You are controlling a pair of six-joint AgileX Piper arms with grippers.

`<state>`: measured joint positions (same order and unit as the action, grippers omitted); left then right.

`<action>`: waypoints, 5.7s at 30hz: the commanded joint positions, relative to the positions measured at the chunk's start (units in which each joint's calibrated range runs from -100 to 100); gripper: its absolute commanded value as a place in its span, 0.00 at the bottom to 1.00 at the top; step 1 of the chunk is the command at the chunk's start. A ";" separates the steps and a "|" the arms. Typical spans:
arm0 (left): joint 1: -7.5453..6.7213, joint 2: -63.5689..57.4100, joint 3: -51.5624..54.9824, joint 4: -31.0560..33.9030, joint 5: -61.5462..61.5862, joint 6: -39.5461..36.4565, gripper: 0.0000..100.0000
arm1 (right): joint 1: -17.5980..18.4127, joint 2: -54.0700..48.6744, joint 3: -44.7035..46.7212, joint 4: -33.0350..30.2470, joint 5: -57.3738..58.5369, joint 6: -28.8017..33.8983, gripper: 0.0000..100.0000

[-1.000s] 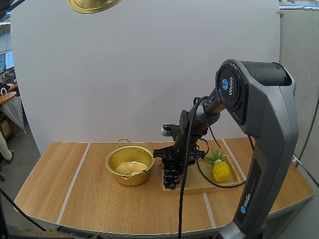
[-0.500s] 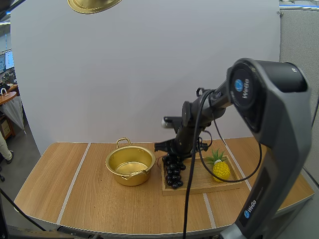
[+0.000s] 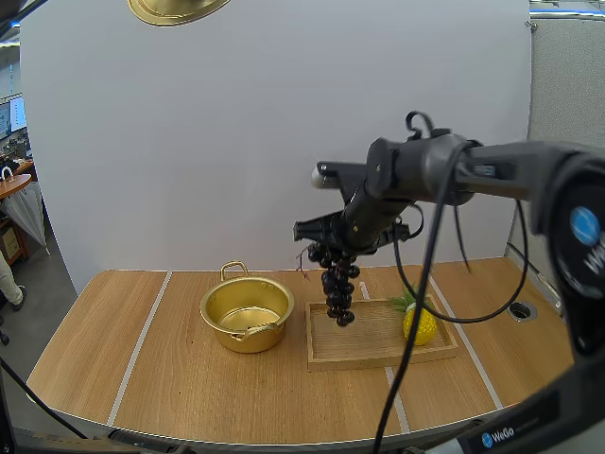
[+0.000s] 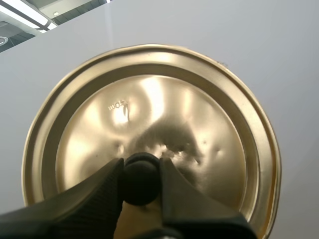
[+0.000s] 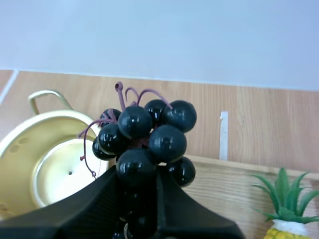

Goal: Open the pot, put the grape inside, and close it

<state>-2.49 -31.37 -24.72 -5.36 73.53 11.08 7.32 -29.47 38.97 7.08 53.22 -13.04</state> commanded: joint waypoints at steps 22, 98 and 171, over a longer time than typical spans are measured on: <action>-0.17 -0.40 -0.43 0.26 -2.56 -0.11 0.00 | 10.46 8.80 -15.42 -0.89 12.47 -1.78 0.00; -0.17 -0.40 -0.43 0.26 -2.56 -0.11 0.00 | 13.59 1.16 -8.82 -3.10 13.59 -1.52 1.00; -0.17 -0.40 -0.43 0.26 -2.56 -0.11 0.00 | 13.59 11.63 3.42 -2.66 -3.93 -5.17 0.00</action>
<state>-2.49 -31.37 -24.72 -5.36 73.53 11.08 20.86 -18.57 42.32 5.18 51.63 -18.05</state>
